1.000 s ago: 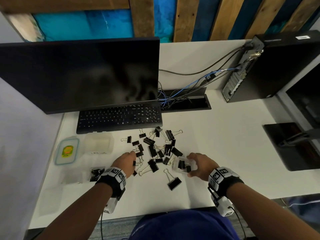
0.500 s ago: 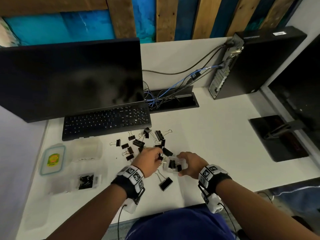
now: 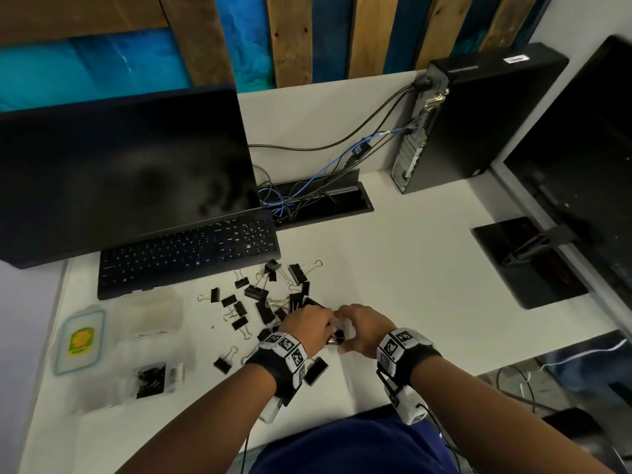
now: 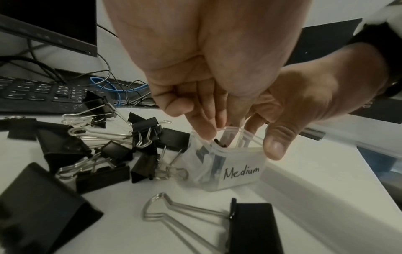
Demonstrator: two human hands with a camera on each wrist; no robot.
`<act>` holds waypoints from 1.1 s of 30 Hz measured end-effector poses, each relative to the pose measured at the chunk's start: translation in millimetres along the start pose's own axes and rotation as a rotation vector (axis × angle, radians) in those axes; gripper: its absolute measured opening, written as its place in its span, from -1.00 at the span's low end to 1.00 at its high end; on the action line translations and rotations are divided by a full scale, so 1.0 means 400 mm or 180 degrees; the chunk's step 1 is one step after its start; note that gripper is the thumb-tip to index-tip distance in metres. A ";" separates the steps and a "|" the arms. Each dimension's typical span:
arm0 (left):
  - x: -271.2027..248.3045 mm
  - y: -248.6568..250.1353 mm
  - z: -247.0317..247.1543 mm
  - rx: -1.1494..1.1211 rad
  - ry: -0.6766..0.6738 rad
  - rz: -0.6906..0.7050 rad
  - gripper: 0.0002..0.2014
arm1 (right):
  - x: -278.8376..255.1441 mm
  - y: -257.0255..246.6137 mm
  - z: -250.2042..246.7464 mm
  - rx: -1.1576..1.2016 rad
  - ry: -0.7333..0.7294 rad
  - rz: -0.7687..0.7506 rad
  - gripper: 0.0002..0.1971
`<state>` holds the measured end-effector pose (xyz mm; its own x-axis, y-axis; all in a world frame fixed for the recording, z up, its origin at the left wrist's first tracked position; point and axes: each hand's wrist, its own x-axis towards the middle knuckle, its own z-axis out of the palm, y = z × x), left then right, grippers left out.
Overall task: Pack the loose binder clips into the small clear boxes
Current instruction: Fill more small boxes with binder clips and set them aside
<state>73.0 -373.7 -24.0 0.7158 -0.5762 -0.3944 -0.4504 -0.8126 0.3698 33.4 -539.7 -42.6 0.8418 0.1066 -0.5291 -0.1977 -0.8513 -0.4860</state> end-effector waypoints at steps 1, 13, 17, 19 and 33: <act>-0.001 -0.005 0.002 0.0005 0.0030 0.0061 -0.73 | 0.001 0.001 0.001 -0.0009 0.0007 0.0004 -0.28; -0.005 -0.015 0.018 0.0632 0.0000 0.0479 -0.72 | 0.007 0.001 -0.002 -0.0077 -0.0004 0.0067 -0.28; -0.004 -0.025 0.019 0.0617 -0.0101 0.0425 -0.68 | 0.005 -0.002 -0.005 -0.0084 -0.0007 0.0070 -0.26; -0.006 -0.032 0.014 0.0458 -0.0119 0.0520 -0.68 | 0.005 -0.001 -0.005 -0.0070 -0.0007 0.0066 -0.27; -0.092 -0.284 -0.033 -0.0404 0.0844 -0.1021 -0.87 | 0.013 -0.006 -0.011 -0.0074 -0.0071 0.0063 -0.23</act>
<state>105.0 -259.0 -40.5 0.9286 -0.2405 -0.2825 -0.1255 -0.9202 0.3708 40.5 -539.5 -41.1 0.8264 0.1010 -0.5539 -0.2022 -0.8650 -0.4593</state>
